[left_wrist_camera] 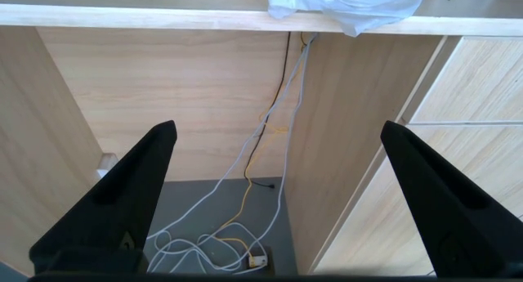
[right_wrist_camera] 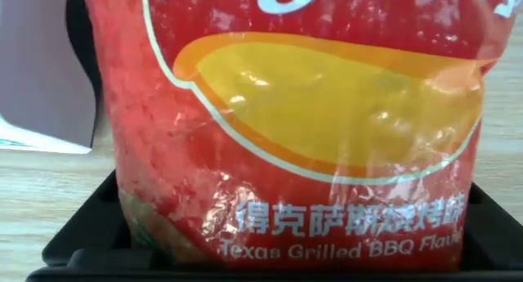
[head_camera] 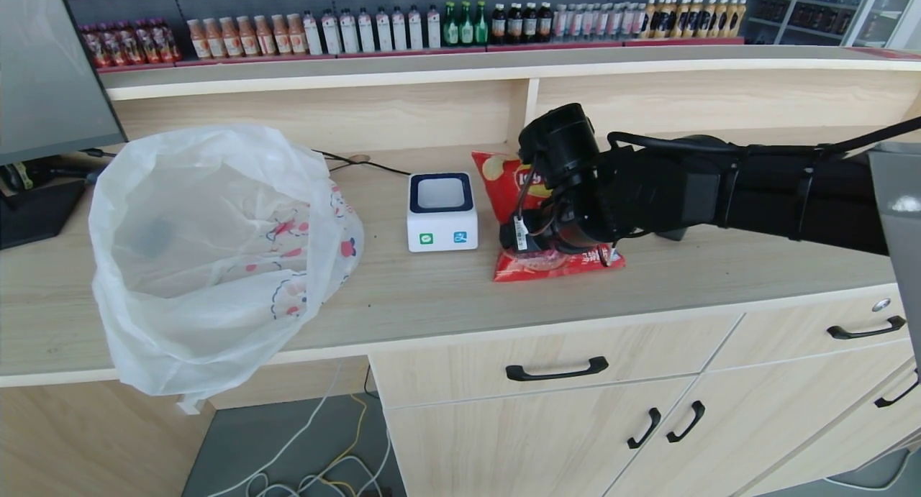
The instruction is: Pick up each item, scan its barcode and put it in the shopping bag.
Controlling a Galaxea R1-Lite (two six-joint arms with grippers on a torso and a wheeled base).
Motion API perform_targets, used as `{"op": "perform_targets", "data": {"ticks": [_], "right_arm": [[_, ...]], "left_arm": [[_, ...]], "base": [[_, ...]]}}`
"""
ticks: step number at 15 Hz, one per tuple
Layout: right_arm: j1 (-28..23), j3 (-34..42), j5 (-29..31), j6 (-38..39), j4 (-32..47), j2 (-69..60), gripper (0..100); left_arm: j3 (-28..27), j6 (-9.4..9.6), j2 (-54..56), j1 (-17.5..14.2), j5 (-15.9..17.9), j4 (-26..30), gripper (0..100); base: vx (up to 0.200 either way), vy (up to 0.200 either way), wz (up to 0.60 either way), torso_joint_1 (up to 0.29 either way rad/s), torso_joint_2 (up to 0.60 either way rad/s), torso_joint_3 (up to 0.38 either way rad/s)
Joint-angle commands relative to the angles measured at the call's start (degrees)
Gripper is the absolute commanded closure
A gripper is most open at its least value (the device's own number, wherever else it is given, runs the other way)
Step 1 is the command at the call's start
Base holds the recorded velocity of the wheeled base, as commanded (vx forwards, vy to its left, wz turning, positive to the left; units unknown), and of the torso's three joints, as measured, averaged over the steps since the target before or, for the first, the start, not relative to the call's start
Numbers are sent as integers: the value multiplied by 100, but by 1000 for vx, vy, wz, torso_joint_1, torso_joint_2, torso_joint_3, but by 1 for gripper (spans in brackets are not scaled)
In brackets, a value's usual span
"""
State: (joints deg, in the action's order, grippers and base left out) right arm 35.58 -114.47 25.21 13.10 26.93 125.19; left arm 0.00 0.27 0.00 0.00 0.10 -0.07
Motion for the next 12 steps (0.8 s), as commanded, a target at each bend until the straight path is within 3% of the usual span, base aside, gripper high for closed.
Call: {"op": "perform_targets", "data": {"ticks": [1, 12], "right_arm": [[186, -12, 28, 8, -91, -293, 100], [449, -12, 54, 17, -91, -706, 100]], "left_arm": [[0, 0, 0, 9, -1, -1, 0], [0, 0, 0, 0, -1, -1, 0]], "base": [[0, 0, 0, 0, 0, 0], [0, 0, 0, 0, 0, 0]]}}
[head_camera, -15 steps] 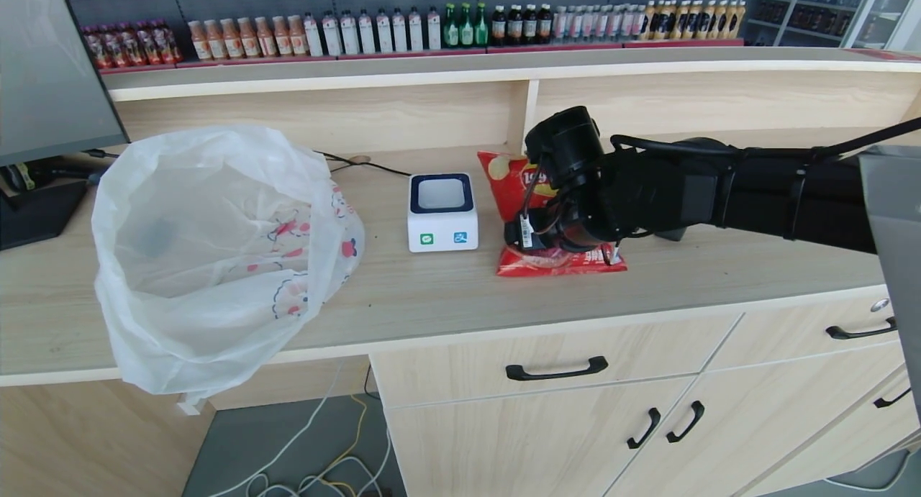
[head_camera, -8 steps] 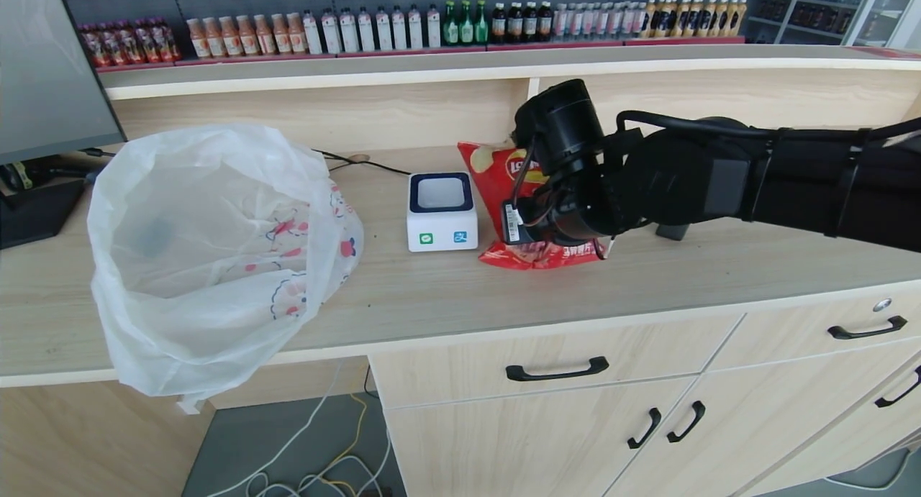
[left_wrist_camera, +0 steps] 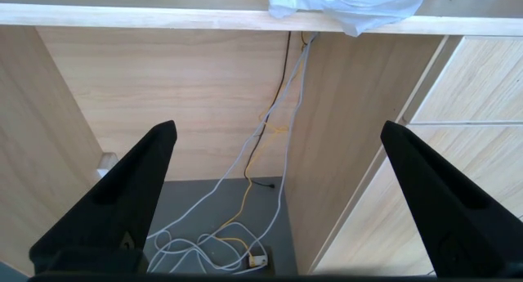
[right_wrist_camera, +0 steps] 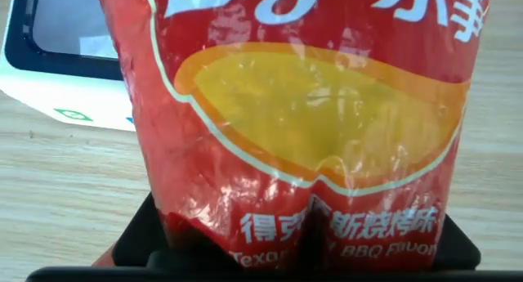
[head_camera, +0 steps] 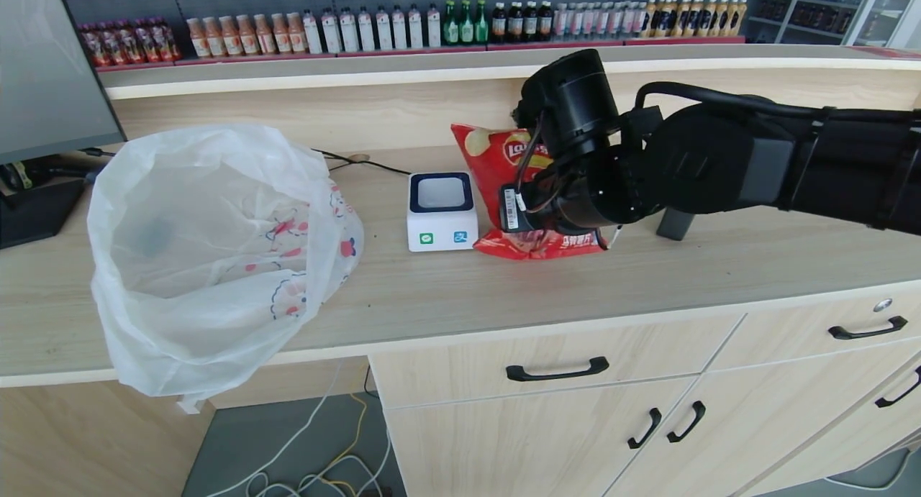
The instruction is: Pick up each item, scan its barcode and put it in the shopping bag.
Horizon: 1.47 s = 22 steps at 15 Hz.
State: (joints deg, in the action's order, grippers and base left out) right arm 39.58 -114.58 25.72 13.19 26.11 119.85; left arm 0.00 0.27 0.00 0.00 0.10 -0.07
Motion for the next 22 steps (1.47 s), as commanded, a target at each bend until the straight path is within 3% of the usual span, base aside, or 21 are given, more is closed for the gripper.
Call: {"op": "perform_targets", "data": {"ticks": [1, 4, 7, 12, 16, 22], "right_arm": [[85, -1, 3, 17, -18, -260, 100], [252, -1, 3, 43, -273, -752, 100], [445, -1, -6, 43, -1293, -1534, 100], [726, 3442, -129, 34, -3516, -3231, 100], [726, 4638, -419, 43, -4202, -3907, 100], [700, 6879, -1588, 34, -6021, -4690, 100]], "left_arm": [[0, 0, 0, 9, -1, -1, 0], [0, 0, 0, 0, -1, -1, 0], [0, 0, 0, 9, -1, -1, 0], [0, 0, 0, 0, -1, -1, 0], [0, 0, 0, 0, -1, -1, 0], [0, 0, 0, 0, -1, -1, 0]], "base": [[0, 0, 0, 0, 0, 0], [0, 0, 0, 0, 0, 0], [0, 0, 0, 0, 0, 0], [0, 0, 0, 0, 0, 0], [0, 0, 0, 0, 0, 0], [0, 0, 0, 0, 0, 0]]}}
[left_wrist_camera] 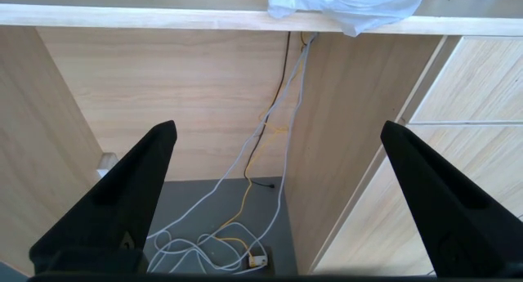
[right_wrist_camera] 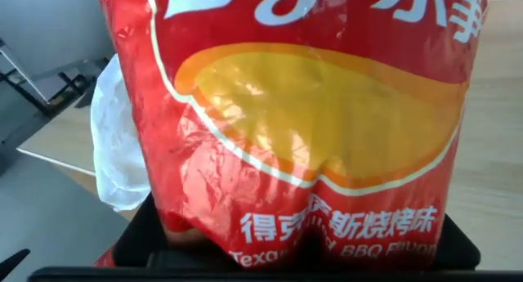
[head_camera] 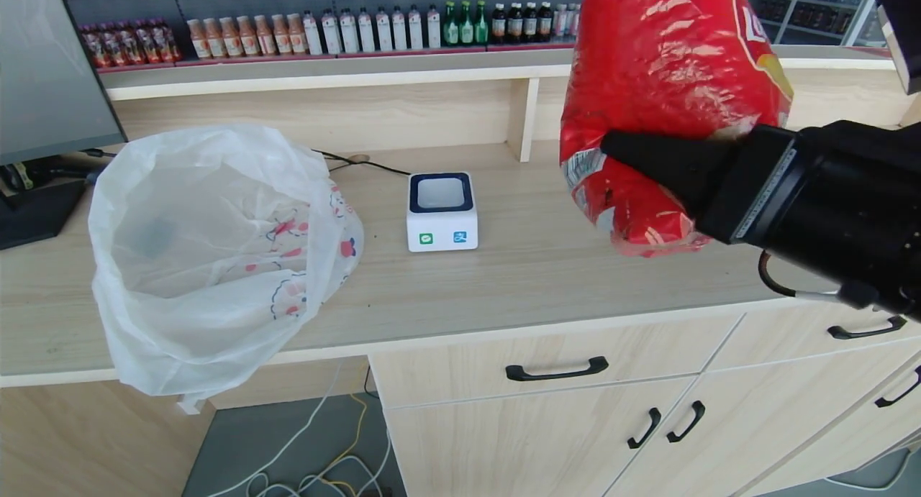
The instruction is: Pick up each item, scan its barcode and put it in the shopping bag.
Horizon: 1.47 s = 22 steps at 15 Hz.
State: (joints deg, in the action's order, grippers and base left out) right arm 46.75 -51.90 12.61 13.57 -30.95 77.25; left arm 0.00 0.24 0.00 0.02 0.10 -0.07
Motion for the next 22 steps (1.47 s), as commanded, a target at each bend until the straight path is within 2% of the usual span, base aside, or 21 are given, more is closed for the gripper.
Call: {"op": "perform_targets", "data": {"ticks": [1, 4, 8, 9, 12, 16, 19, 22], "right_arm": [[-34, 857, -557, -3, -420, -571, 100], [-70, 1489, -1261, 5, -965, -703, 100], [-702, 2122, -2113, 49, -1756, -474, 100], [-861, 2228, -2377, 190, -2196, -263, 100], [-878, 2210, -2526, 515, -2996, 220, 100], [-878, 2175, -2790, 1183, -3488, 343, 100], [-834, 2254, -3159, 1254, -4077, 352, 100], [-834, 2324, -3194, 1280, -4103, 317, 100]], "left_arm": [[0, 2, 0, -2, -1, -1, 0], [0, 2, 0, -2, -1, -1, 0], [0, 2, 0, -2, -1, -1, 0], [0, 2, 0, -2, -1, -1, 0], [0, 2, 0, -2, -1, -1, 0], [0, 2, 0, -2, -1, -1, 0], [0, 2, 0, -2, -1, -1, 0], [0, 2, 0, -2, -1, -1, 0]], "base": [[0, 0, 0, 0, 0, 0], [0, 0, 0, 0, 0, 0], [0, 0, 0, 0, 0, 0], [0, 0, 0, 0, 0, 0], [0, 0, 0, 0, 0, 0], [0, 0, 0, 0, 0, 0], [0, 0, 0, 0, 0, 0], [0, 0, 0, 0, 0, 0]]}}
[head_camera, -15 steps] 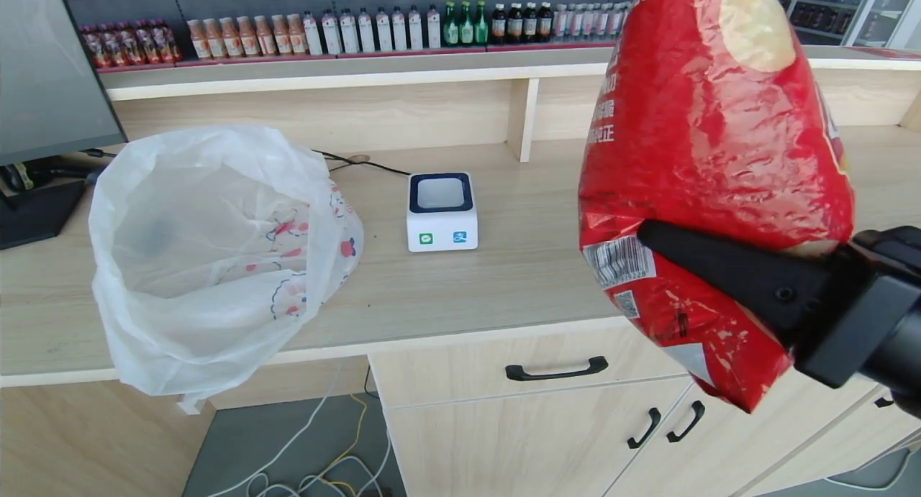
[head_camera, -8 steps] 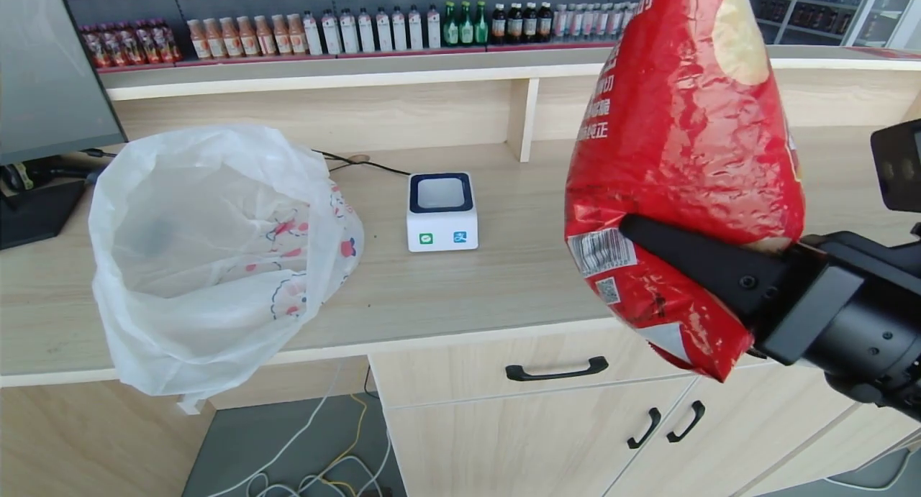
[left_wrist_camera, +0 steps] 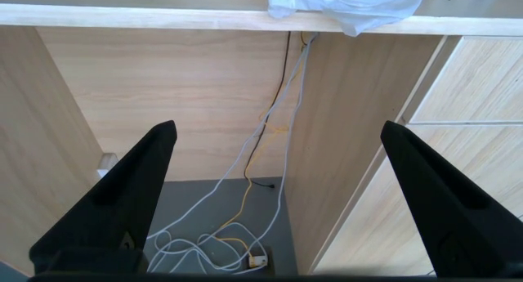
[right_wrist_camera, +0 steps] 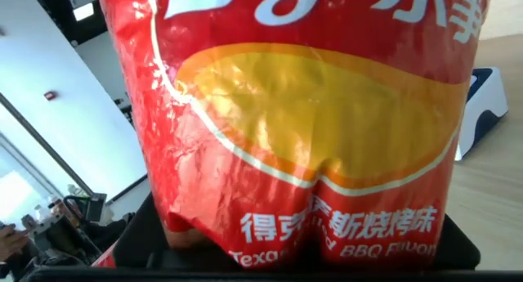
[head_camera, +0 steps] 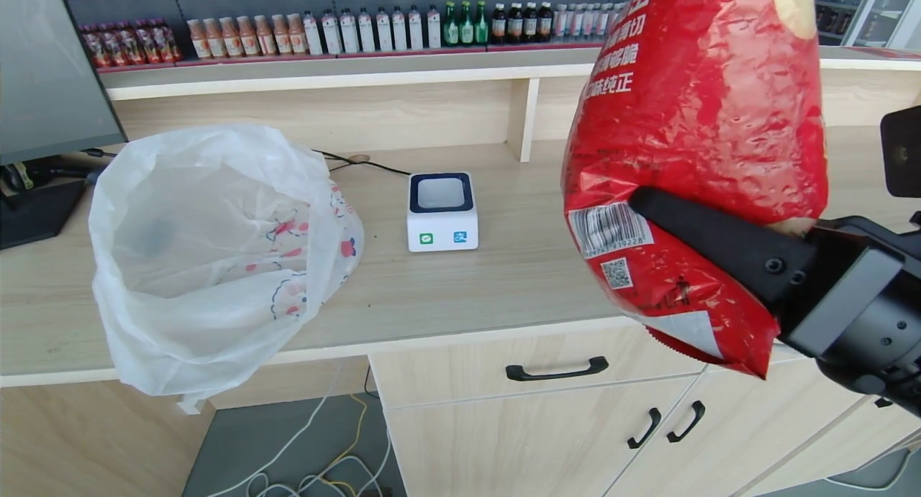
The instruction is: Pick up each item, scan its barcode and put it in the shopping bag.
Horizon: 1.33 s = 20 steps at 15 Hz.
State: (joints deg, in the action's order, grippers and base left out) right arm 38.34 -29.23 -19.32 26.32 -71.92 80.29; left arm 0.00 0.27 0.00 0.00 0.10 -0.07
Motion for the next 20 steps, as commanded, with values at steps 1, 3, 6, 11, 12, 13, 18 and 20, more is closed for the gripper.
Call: {"op": "perform_targets", "data": {"ticks": [1, 3, 6, 11, 12, 13, 18, 20], "right_arm": [[24, 93, -10, 40, -6, 13, 100], [376, 40, -63, 163, -6, 57, 100], [833, 40, -80, 602, -85, 40, 100], [842, 137, -80, 734, -269, 4, 100], [842, 128, -80, 734, -287, 4, 100], [842, 120, -80, 734, -287, -4, 100], [842, 128, -80, 875, -296, -101, 100], [842, 120, -80, 857, -296, -110, 100]], "left_arm": [[0, 0, 0, 0, -1, -1, 0], [0, 0, 0, 0, -1, -1, 0], [0, 0, 0, 0, -1, -1, 0], [0, 0, 0, 0, -1, -1, 0], [0, 0, 0, 0, -1, -1, 0], [0, 0, 0, 0, -1, -1, 0], [0, 0, 0, 0, -1, -1, 0], [0, 0, 0, 0, -1, -1, 0]], "base": [[0, 0, 0, 0, 0, 0], [0, 0, 0, 0, 0, 0], [0, 0, 0, 0, 0, 0], [0, 0, 0, 0, 0, 0], [0, 0, 0, 0, 0, 0], [0, 0, 0, 0, 0, 0], [0, 0, 0, 0, 0, 0], [0, 0, 0, 0, 0, 0]]}}
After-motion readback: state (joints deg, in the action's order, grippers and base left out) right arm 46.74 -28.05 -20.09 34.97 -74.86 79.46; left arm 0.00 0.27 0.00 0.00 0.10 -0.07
